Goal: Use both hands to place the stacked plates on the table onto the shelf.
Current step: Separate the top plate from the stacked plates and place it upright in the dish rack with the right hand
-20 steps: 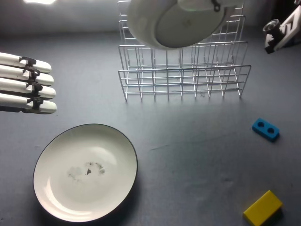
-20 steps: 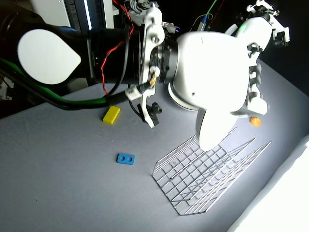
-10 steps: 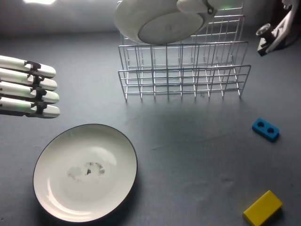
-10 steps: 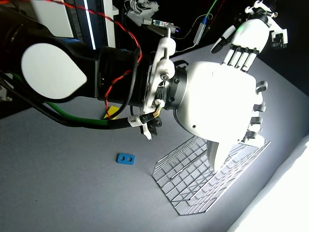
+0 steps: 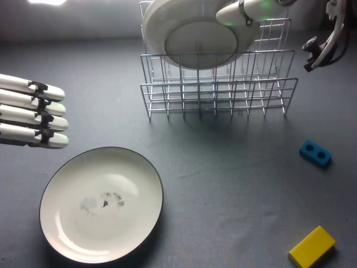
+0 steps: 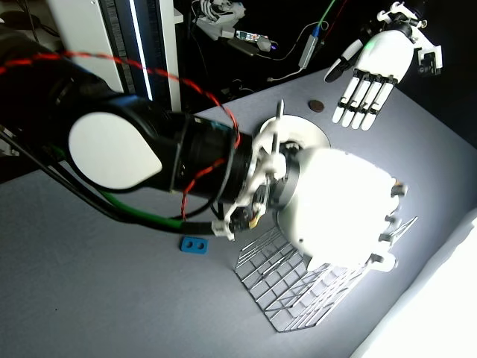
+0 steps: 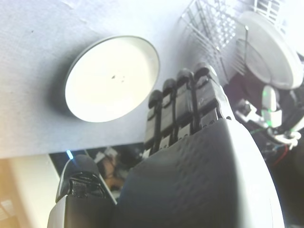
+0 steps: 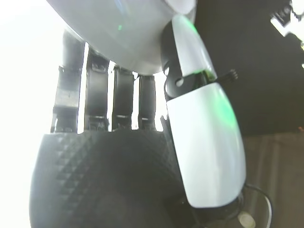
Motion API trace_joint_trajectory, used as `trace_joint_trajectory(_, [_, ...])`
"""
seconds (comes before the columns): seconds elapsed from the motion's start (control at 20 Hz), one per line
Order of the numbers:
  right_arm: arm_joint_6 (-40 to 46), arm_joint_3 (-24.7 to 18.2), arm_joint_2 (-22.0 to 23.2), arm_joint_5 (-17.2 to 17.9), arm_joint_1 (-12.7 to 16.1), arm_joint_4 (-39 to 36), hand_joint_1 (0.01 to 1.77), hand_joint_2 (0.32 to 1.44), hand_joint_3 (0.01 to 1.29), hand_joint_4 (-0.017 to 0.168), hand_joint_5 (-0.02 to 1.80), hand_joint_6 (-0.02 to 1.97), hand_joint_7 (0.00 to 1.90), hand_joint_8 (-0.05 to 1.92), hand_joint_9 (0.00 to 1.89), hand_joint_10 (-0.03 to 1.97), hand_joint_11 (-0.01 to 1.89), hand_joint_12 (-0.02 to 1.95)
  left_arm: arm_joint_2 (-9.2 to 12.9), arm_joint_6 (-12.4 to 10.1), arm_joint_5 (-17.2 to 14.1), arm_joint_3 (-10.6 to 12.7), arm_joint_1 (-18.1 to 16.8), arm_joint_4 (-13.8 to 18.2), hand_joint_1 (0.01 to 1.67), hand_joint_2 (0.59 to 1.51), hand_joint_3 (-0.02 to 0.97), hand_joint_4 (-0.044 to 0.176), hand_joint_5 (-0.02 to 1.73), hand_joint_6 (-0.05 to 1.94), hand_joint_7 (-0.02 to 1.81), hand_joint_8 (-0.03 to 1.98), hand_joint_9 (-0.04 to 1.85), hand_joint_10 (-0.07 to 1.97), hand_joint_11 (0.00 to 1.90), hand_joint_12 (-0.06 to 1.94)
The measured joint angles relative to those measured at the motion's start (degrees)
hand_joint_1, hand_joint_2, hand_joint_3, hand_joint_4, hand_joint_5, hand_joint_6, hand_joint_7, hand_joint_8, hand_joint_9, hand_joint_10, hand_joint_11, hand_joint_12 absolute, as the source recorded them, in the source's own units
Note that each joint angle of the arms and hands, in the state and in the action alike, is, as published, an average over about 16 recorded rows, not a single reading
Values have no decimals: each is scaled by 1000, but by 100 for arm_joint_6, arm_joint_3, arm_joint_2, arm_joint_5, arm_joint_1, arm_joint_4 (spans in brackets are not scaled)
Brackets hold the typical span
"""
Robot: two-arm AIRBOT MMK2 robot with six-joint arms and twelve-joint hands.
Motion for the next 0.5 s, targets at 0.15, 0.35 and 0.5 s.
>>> trace_joint_trajectory(0.15, [-30,172,-126,-19,-122,15,1145,1165,11,6,740,1236,823,1288,669,1201,419,1699,-1,0,12,-74,121,1,22,1131,10,3,132,15,115,3,79,12,24,14])
trace_joint_trajectory(0.35, [-74,338,-256,29,-264,31,1138,1170,11,4,731,1222,788,1213,644,1185,403,1690,-9,1,102,-212,357,-68,22,1133,9,3,131,15,112,3,75,12,23,14])
trace_joint_trajectory(0.5, [-106,417,-324,82,-353,41,1122,1161,11,1,692,1113,752,1089,620,1151,375,1655,-35,1,247,-323,566,-161,22,1134,9,3,129,15,109,4,67,12,22,14])
